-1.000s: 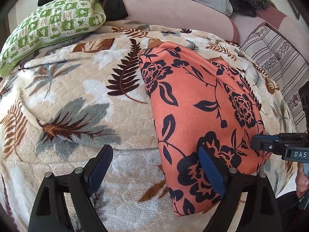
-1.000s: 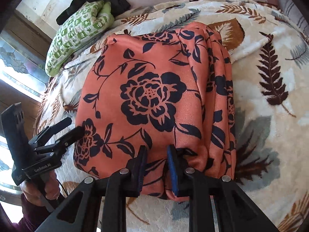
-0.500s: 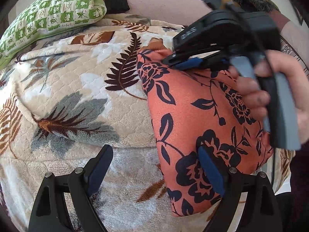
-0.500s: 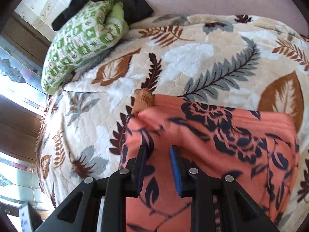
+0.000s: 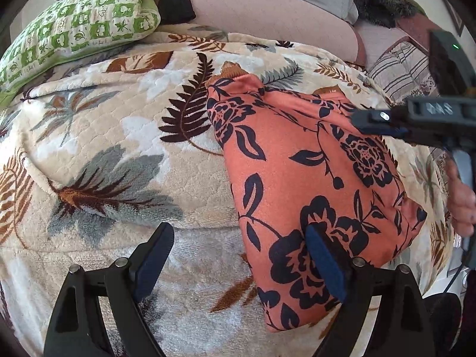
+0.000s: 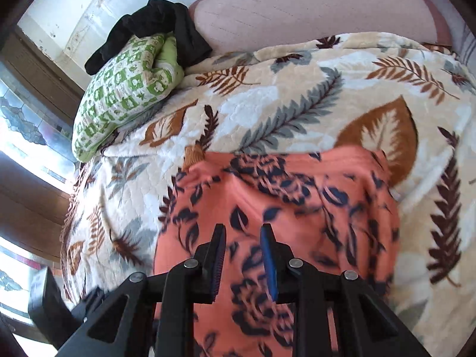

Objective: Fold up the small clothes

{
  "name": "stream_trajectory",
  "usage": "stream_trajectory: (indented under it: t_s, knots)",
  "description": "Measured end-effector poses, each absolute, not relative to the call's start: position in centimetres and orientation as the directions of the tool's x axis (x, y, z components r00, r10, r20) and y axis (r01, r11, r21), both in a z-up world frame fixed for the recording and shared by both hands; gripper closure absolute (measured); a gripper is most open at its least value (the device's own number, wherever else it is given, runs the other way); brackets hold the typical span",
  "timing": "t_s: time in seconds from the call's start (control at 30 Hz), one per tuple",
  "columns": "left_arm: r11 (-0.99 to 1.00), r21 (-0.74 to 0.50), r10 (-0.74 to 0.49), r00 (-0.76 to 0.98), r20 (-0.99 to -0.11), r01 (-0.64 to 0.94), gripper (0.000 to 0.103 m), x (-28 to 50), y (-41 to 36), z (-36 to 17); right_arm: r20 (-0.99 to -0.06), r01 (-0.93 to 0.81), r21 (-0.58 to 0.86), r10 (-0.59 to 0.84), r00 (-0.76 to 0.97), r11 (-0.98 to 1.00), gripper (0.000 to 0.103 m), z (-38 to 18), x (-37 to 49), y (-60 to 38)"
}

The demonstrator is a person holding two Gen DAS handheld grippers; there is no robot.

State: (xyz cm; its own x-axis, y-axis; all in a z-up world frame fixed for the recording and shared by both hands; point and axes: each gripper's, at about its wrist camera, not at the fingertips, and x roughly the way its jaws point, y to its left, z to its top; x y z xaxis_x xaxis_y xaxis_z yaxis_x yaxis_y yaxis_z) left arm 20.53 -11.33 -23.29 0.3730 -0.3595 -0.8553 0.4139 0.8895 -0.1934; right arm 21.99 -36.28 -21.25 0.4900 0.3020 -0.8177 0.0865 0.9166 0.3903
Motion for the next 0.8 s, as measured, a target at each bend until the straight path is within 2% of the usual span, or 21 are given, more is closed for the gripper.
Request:
stream_trajectory:
  t_s: [0.2,0.33,0.47,0.63,0.8]
  knots:
    - [0.891,-0.122,-0.316,0.403,-0.859,0.438,0.007,19.5,-12.4,-23.8,-0.881,0.100,0.330,0.268,0.391,0.939,0.076,-24.5,13.6,-37.4]
    - [0.896,-0.113,-0.303,0.402,-0.864,0.430,0.003,19.1,-12.3,-24.4,-0.878,0.084,0.321,0.263,0.400,0.944,0.076,-26.4,10.2,-36.9]
    - [0.898,-0.065,-0.282,0.455,-0.845,0.435,0.003,18.3,-12.5,-23.8,-0.880,0.104,0.302,0.235,0.412,0.948,0.076,-24.7,10.6,-36.9]
    - [0.896,-0.051,-0.275,0.460,-0.844,0.441,0.003,18.4,-12.8,-23.9,-0.816,0.142,0.302,0.178,0.550,0.943,0.076,-22.2,11.8,-37.8]
    - [0.891,-0.052,-0.278,0.453,-0.847,0.450,0.003,18.7,-13.0,-23.9,-0.825,0.219,0.381,0.223,0.519,0.898,0.076,-25.9,14.5,-39.2]
